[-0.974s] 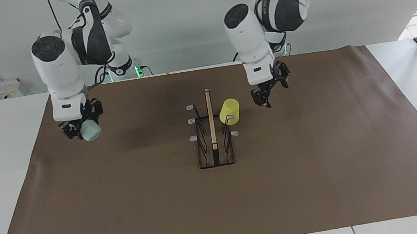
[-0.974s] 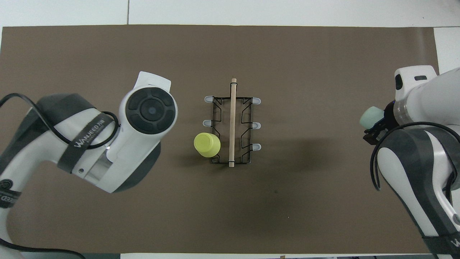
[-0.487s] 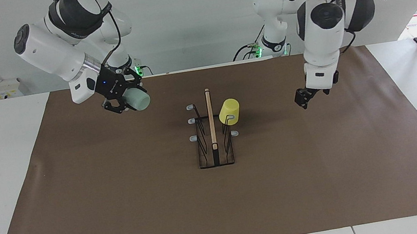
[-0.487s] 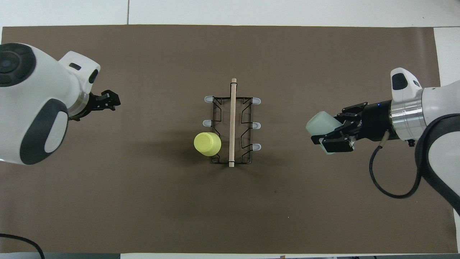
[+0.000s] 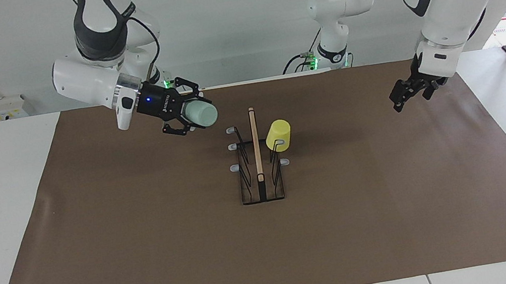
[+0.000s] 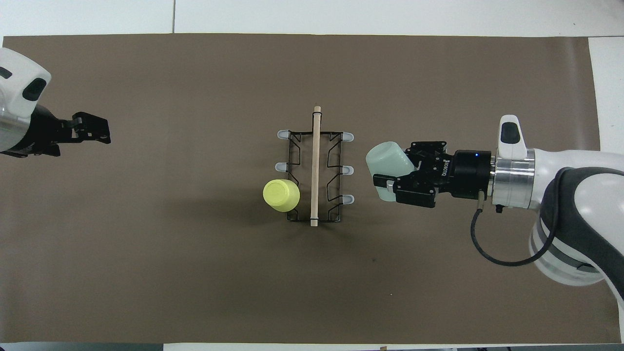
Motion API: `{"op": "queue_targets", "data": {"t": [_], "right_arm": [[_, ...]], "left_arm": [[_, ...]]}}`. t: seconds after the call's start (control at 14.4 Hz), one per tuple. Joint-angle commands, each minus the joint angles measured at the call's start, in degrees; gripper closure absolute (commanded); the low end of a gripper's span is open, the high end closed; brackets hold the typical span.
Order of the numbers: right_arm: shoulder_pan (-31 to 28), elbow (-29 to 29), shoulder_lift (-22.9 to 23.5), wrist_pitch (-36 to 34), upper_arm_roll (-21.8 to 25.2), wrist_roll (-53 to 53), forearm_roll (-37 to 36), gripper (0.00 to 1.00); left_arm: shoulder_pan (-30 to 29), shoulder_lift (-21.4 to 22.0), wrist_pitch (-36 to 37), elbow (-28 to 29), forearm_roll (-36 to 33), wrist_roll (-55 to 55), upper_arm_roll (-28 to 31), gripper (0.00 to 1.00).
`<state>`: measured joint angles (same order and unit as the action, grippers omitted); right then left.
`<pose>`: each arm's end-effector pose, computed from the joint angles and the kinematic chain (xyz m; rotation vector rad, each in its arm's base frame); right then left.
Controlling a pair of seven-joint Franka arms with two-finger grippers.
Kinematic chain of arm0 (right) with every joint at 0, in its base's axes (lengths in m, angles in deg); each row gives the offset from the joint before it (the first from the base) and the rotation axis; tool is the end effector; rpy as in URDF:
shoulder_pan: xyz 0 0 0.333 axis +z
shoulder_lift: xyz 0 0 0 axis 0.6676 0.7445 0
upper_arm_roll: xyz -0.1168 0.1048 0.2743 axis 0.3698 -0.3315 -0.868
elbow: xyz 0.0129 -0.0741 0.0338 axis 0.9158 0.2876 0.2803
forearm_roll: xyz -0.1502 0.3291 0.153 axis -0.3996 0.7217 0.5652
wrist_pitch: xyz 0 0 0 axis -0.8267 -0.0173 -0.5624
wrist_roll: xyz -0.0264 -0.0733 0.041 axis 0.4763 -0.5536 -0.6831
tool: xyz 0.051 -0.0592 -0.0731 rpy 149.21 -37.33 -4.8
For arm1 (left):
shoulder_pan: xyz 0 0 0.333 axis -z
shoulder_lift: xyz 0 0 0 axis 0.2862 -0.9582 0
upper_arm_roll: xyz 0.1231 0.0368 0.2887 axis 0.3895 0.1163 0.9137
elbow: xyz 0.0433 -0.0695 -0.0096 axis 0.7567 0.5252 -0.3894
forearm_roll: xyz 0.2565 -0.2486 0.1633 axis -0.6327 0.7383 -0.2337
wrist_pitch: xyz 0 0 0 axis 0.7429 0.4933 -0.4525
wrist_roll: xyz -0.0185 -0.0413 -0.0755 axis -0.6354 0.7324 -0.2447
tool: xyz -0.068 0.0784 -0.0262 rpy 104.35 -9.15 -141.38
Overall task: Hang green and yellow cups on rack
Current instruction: 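Hang the green cup on a rack peg with the right gripper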
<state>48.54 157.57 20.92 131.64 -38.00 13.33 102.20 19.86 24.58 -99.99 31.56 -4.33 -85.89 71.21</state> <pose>0.4960 0.1418 0.4634 -1.9348 -0.6465 -0.6668 0.5601 -0.0523 0.5670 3.1305 0.2428 0.0478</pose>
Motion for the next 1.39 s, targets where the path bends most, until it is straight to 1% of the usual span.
{"op": "queue_targets", "data": {"t": [0.0,0.21,0.28,0.42,0.56,0.63,0.7,0.83,0.9,0.97,1.11,1.32], "right_arm": [[3.96,5.27,-1.34,4.6,-0.06,-7.48,12.1,1.0],[6.17,7.64,-1.08,4.87,-0.06,-16.09,20.2,1.0],[6.61,8.17,-0.73,4.87,-0.06,-20.56,22.75,1.0],[6.35,8.18,1.55,4.87,0.03,-29.97,23.74,1.0],[6.79,9.4,1.82,4.87,0.03,-34.9,26.54,1.0],[6.7,9.67,3.13,4.7,-0.05,-39.45,27.16,1.0],[6.27,9.67,5.14,3.82,0.03,-44.02,29.52,1.0],[7.05,10.11,7.61,1.63,-0.05,-50.19,38.03,1.0],[8.27,10.02,8.76,1.44,-0.06,-52.22,40.51,1.0],[8.81,9.94,8.94,1.44,-0.06,-52.42,41.31,1.0],[8.99,10.02,8.86,1.44,-0.06,-52.51,41.5,1.0],[9.6,10.99,8.51,1.53,-0.06,-52.68,41.58,1.0]], "left_arm": [[-2.78,-0.25,6.74,-5.1,1.87,5.03,-0.33,0.0],[-4.02,-0.25,11.5,-8.18,2.4,8.99,-0.24,0.0],[-4.19,-0.25,12.73,-8.63,2.23,10.22,-0.24,0.0],[-4.28,0.54,14.4,-8.46,1.97,11.37,-0.5,0.0],[-4.28,0.98,14.76,-7.84,1.96,12.69,-0.42,0.0],[-4.28,1.07,15.37,-7.75,1.88,12.78,-0.24,0.0],[-4.28,1.07,15.55,-7.66,1.88,12.87,-0.24,0.0],[-4.28,1.51,14.86,-6.88,0.3,14.18,-0.24,0.0],[-4.28,1.51,14.41,-6.87,-0.14,14.19,-0.24,0.0],[-4.28,1.51,14.41,-6.87,-0.15,14.01,-0.24,0.0],[-4.19,1.6,14.5,-6.7,-0.23,13.58,-0.24,0.0],[-4.19,1.6,12.57,-6.26,-0.41,13.66,-0.24,0.0]]}}
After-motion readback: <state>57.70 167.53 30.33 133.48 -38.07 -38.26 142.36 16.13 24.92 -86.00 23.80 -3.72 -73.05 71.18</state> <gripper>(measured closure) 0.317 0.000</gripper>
